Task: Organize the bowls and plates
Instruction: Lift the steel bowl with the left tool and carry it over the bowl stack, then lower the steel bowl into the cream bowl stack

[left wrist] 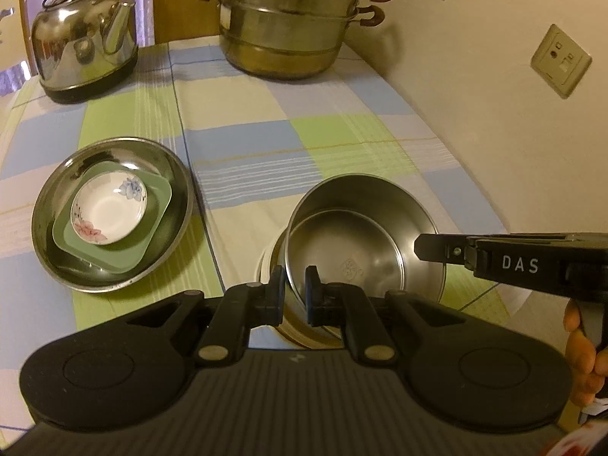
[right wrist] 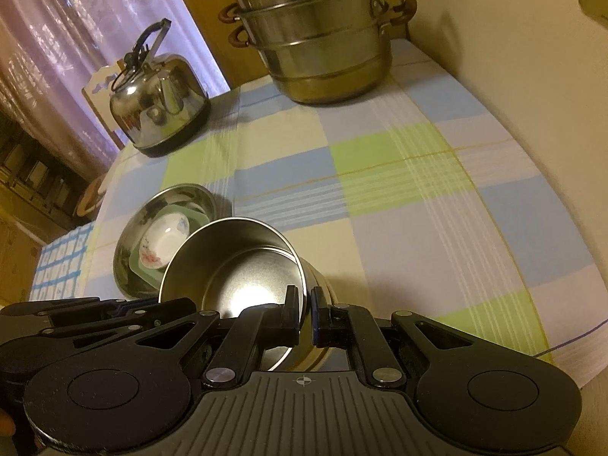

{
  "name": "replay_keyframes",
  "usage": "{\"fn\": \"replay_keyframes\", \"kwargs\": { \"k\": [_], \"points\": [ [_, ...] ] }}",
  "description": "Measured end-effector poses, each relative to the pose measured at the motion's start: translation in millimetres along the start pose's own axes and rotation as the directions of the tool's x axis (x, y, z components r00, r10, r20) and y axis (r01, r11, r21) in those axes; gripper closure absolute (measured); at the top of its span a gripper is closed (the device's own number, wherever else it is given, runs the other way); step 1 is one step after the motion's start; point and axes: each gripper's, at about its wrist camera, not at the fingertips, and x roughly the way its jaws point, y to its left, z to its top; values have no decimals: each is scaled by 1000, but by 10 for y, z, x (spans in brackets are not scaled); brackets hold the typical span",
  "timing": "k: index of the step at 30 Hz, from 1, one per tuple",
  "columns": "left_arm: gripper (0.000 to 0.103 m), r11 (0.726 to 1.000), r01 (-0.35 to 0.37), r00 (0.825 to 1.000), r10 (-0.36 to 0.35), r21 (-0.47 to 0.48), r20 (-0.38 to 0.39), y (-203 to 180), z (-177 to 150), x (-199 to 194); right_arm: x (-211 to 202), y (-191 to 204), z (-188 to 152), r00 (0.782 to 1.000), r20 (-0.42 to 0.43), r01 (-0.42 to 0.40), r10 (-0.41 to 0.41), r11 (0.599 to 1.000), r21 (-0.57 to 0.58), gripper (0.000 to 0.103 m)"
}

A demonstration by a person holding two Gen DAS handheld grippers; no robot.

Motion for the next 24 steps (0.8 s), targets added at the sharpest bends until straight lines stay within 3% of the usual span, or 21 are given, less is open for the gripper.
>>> {"fn": "replay_keyframes", "kwargs": {
  "k": [9,13,24],
  "points": [
    [94,999,-19,999,18,-41,-27,-5,-20,110,136,-77,22,999,-43,-19,19,1000,-17,97],
    [88,998,-27,999,25,-56,-31,-6,-20,142,180,-98,34,998,-52,-22,21,999,-28,97],
    [83,994,-66,998,64,-85,-23,-37,-61,115,227,-163,35,997,-65,-32,29,998,-50,97]
  ]
}}
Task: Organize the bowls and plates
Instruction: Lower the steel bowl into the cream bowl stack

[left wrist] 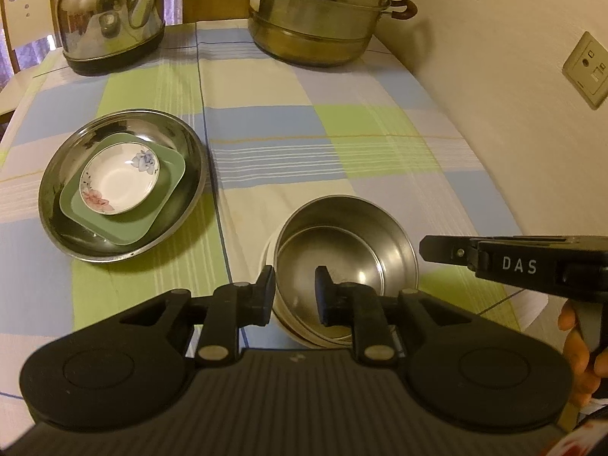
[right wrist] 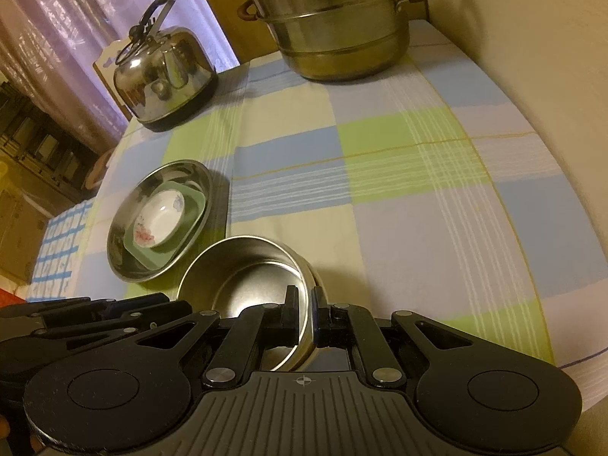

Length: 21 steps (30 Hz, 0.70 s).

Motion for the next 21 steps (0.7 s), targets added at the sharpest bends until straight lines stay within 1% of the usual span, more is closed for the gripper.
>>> {"fn": "replay_keyframes", "kwargs": {
  "k": [6,10,13,18,19,21],
  "points": [
    [80,1000,-15,1000,15,-15,3,-40,-45,-30,-32,-27,-18,1000,-6,-19,19,1000,-12,97],
    [71,999,-28,1000,29,-23,12,-84,-80,-66,-59,-39,-28,999,-12,-35,35,999,-24,96],
    [68,999,-35,999,36,-31,20,-114,-109,-104,-91,-48,-51,999,-13,-44,44,998,-33,96],
    [61,998,-49,998,51,-42,35,-167,-183,-194,-148,-56,-95,998,-15,-59,58,997,-51,94],
    [59,998,-53,998,54,-45,37,-178,-201,-212,-161,-56,-104,998,-16,-61,61,997,-56,93],
    [57,997,-59,997,61,-51,40,-198,-235,-247,-184,-59,-128,998,-17,-66,65,996,-66,86]
  ]
}}
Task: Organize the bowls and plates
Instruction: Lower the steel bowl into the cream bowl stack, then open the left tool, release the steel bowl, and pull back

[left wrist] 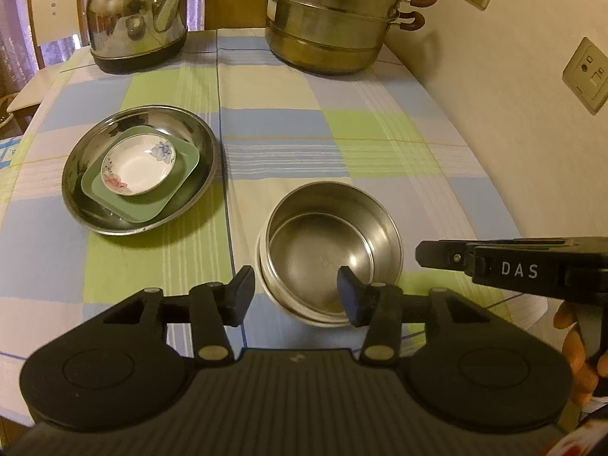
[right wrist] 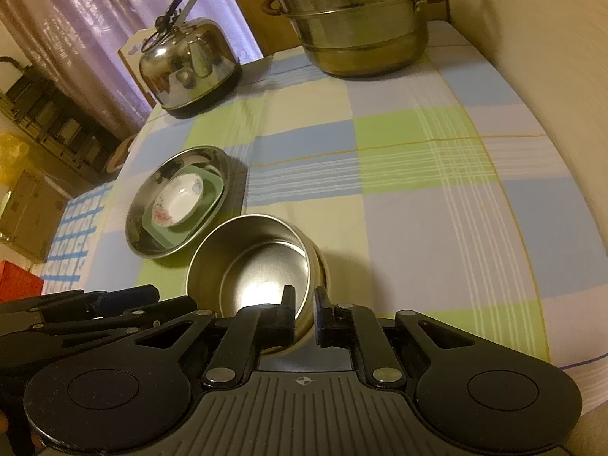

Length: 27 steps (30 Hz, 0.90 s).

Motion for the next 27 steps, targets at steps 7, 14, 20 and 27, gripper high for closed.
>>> {"fn": "replay_keyframes", "kwargs": {
  "k": [7,14,20,27],
  "points": [
    [43,999,-27,999,27,-22,20,-44,-136,-146,-88,-1,-104,1000,8,-10,10,999,-35,50],
    [36,997,-54,998,56,-58,26,-67,-275,-252,-135,-7,-216,999,-14,-38,37,996,-76,41],
    [34,993,-79,997,81,-90,16,-91,-415,-306,-172,-3,-342,998,-27,-59,57,992,-108,36],
    [33,986,-111,994,112,-122,4,-126,-564,-340,-139,-15,-511,996,-60,-69,62,989,-134,35]
  ]
}}
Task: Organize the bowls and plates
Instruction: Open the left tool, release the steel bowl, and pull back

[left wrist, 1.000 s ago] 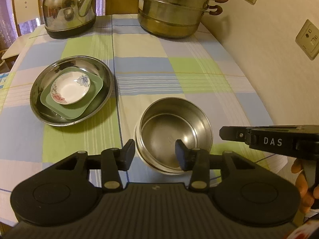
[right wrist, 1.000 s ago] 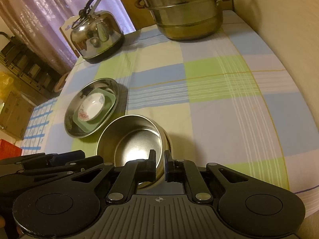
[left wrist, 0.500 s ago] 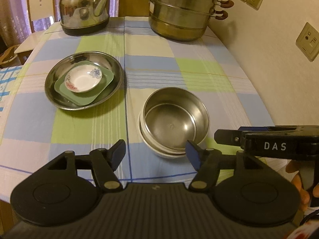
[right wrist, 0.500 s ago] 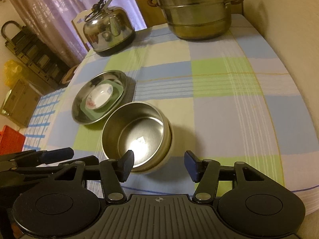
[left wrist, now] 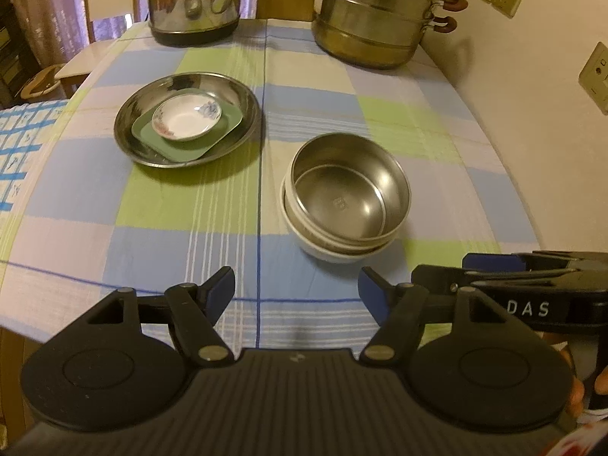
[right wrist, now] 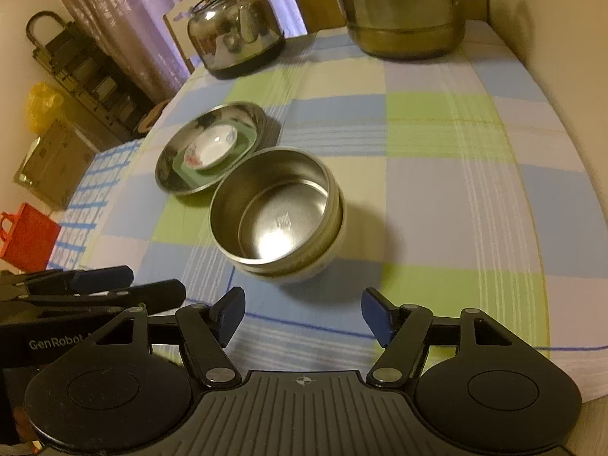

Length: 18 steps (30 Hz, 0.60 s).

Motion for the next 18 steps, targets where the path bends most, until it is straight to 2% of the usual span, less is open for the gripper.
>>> {"fn": "replay_keyframes", "kwargs": {
  "k": [18],
  "points": [
    [33,998,-52,999,52,-47,-1,-64,-226,-106,-18,-35,-179,999,-27,-19,18,999,-42,35]
  ]
}}
